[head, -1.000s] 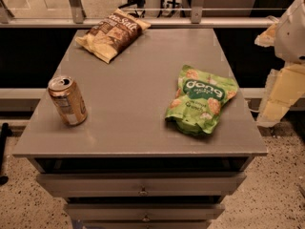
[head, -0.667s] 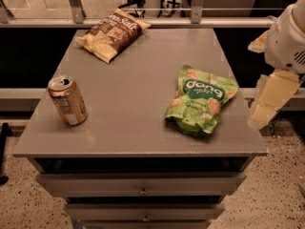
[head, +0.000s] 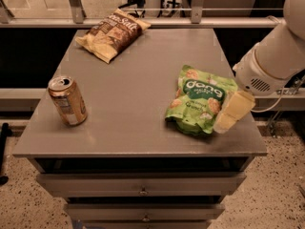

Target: Move green rice chip bag near brown chip bag

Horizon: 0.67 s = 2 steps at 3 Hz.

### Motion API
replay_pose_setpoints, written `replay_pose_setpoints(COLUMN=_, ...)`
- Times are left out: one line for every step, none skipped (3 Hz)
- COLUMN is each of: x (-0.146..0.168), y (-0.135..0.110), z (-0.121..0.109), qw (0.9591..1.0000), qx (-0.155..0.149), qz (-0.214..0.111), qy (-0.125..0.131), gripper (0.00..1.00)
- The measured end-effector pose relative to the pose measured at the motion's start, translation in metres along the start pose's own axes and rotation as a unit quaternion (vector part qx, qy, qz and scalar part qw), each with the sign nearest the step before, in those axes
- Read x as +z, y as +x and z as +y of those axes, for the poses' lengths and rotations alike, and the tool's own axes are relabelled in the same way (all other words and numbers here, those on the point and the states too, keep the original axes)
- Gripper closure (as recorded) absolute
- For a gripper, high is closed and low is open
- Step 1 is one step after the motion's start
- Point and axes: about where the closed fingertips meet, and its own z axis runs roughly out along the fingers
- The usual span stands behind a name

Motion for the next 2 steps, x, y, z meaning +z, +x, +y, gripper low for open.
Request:
replay_pose_setpoints(x=0.0187, y=-0.0043, z=-0.0077, qw=0.9992, qx=0.034, qz=-0.016, qy=0.014, gripper=0.00)
replay_pose_setpoints(x=0.0282, y=-0.0079, z=-0.0091, qw=0.9974, qx=0.064, qz=-0.016, qy=0.029, gripper=0.00)
